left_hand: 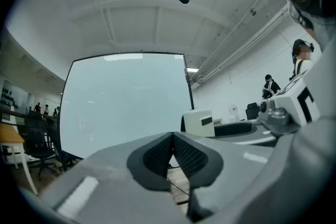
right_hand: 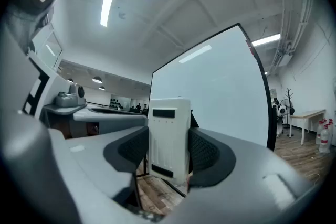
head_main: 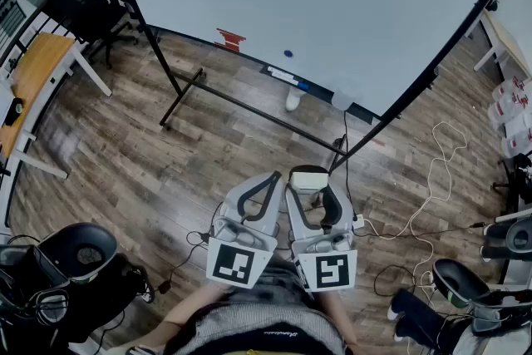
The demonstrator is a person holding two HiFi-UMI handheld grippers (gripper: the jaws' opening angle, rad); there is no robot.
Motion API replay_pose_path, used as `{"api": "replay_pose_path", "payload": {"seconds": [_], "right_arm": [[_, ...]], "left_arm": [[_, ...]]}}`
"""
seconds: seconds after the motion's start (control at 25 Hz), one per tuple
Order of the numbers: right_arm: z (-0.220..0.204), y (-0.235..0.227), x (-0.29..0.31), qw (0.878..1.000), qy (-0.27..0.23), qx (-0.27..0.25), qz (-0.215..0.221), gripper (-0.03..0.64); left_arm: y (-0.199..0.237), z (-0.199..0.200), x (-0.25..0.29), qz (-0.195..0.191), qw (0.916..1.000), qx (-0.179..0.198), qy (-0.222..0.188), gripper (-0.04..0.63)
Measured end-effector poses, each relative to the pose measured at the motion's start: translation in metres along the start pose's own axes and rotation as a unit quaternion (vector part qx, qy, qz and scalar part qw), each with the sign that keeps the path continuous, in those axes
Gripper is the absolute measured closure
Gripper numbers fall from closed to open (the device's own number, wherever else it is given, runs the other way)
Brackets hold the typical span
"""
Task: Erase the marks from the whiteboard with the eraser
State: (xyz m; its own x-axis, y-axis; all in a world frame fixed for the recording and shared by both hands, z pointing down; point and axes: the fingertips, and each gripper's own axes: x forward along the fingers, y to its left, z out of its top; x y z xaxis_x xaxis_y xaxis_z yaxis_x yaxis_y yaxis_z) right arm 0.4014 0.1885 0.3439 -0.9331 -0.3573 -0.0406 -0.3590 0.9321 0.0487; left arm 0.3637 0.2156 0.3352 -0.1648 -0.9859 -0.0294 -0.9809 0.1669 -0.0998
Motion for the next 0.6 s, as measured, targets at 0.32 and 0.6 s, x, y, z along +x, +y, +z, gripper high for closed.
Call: {"api": "replay_pose_path", "payload": {"seconds": [0.32, 0.6], "right_arm": [[-0.003, -0.008, 0.011, 1.0, -0.007, 0.016, 0.0, 0.374], [-0.017, -0.011, 0.024, 0.999, 0.001, 0.03, -0.015, 0.374]], "left_arm": [[0.002, -0.006, 0.013, -0.006, 0.9997, -0.024, 0.003, 0.592], [0.014, -0.017, 0.024, -0.028, 0.9993, -0.024, 0.004, 0.592]]}}
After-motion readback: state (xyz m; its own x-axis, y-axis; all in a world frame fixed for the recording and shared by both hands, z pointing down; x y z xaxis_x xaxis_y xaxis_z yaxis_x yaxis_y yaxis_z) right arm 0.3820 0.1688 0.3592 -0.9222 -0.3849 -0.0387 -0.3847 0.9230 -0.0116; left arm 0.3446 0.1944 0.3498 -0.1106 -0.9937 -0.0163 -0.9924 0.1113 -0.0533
